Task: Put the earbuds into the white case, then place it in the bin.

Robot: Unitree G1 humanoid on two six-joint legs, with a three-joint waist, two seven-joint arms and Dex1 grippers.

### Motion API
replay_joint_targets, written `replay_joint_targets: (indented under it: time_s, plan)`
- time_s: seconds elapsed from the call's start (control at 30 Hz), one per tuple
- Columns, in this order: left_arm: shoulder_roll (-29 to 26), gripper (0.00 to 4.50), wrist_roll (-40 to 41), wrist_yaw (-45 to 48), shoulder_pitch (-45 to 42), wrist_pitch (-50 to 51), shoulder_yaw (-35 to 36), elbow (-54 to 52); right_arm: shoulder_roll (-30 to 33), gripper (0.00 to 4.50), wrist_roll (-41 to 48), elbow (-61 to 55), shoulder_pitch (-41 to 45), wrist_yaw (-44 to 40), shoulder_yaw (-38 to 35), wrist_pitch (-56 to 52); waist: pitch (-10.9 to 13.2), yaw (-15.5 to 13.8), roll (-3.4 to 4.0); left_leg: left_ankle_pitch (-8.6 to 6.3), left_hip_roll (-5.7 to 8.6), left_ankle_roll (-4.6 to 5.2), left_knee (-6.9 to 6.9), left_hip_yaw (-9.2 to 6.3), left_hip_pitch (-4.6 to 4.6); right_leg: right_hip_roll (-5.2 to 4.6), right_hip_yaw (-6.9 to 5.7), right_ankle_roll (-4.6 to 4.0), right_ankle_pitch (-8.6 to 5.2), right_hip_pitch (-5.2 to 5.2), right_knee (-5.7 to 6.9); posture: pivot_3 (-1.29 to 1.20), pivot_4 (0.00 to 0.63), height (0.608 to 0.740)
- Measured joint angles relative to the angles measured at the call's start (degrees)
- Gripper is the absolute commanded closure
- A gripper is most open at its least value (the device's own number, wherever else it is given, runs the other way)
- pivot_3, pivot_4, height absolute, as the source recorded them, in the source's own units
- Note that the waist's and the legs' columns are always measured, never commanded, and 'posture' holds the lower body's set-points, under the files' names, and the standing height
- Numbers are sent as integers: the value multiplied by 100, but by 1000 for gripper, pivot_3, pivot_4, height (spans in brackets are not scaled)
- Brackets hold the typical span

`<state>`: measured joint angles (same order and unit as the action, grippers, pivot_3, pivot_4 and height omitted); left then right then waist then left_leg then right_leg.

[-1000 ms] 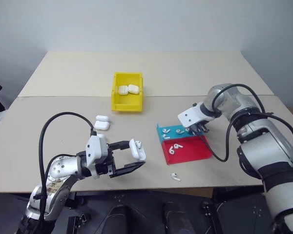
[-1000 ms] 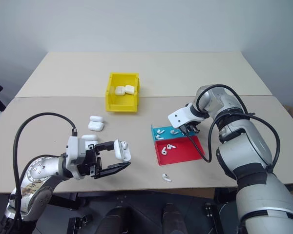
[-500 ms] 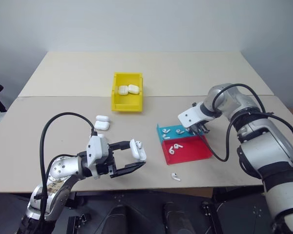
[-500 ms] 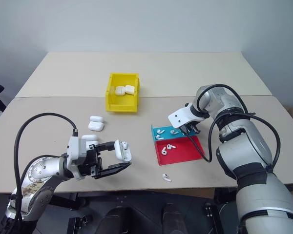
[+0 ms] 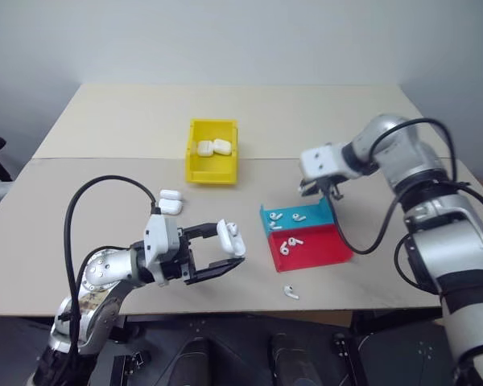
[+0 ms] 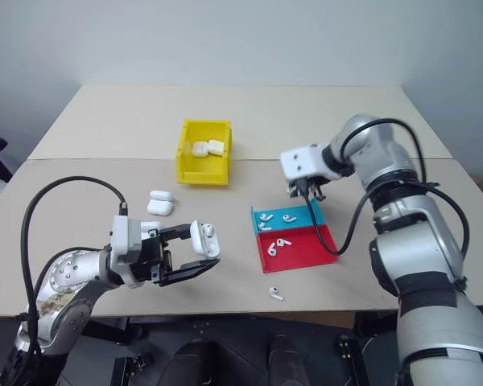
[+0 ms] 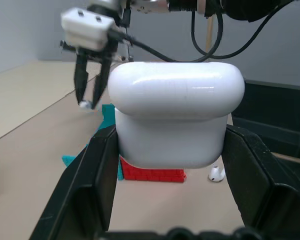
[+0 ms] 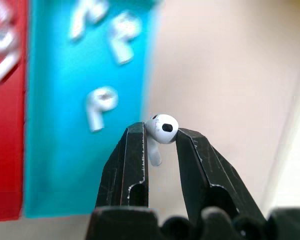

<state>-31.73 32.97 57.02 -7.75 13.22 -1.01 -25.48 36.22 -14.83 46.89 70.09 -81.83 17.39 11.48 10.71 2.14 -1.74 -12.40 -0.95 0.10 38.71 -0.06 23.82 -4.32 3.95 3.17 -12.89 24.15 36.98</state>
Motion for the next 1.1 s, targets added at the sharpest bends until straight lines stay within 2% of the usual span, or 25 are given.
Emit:
replay_joint_targets:
  time_s: [0.2, 0.27, 0.33, 0.43, 0.5, 0.63, 0.8, 1.1]
  plan:
    - [295, 1721, 468, -13, -835, 286, -18, 105, 332, 3834, 1823, -3301, -1255, 352, -1760, -3174, 0, -101, 0, 0, 1, 0, 3, -5, 8, 1, -1, 1, 0, 3, 0, 0, 150, 740]
    - [357, 1721, 626, -3, -1077, 382, 0, 183, 148, 3834, 2804, -4500, -1710, 786, -2610, -4044, 0, -103, 0, 0, -1, 0, 2, -6, 8, 5, 0, 1, 0, 4, 1, 0, 150, 740]
    - [469, 1721, 821, 48, -1348, 456, 5, 276, -182, 3834, 4149, -5702, -1968, 1457, -3564, -5161, 0, -99, 0, 0, -2, 0, 3, -9, 9, 6, 0, 1, 0, 2, 4, 0, 150, 740]
    - [538, 1721, 946, 149, -1651, 530, -14, 434, -353, 3834, 5714, -6747, -2067, 2421, -4419, -6323, -4, -103, -6, 0, -2, 0, 6, -8, 0, 8, -3, 3, -1, -12, 0, 0, 150, 740]
    - [631, 1721, 946, 258, -1850, 569, -68, 647, -544, 3834, 6885, -7221, -2484, 3136, -4829, -6862, -10, -109, -15, 0, -1, 0, 6, -8, -3, 9, -3, 3, -1, -21, -5, 0, 150, 740]
    - [841, 1721, 980, 386, -2155, 614, -182, 907, -699, 3834, 7988, -7846, -3401, 3943, -4741, -7113, -9, -102, -13, 0, 2, 1, 9, -5, 20, 8, 2, 9, -1, 2, -7, 0, 150, 740]
    - [965, 1721, 816, 528, -2369, 609, -424, 1104, -696, 3834, 8958, -8039, -3546, 4689, -4578, -6888, -9, -61, -14, 1, 1, 1, 9, -8, 21, 11, 1, 9, 0, 0, -10, 0, 150, 740]
    - [986, 1721, 752, 567, -2378, 609, -456, 1088, -275, 3834, 9494, -8133, -3847, 4692, -4009, -6523, -9, -61, -14, 1, 0, 1, 9, -8, 24, 11, 1, 12, 0, -1, -17, 0, 150, 740]
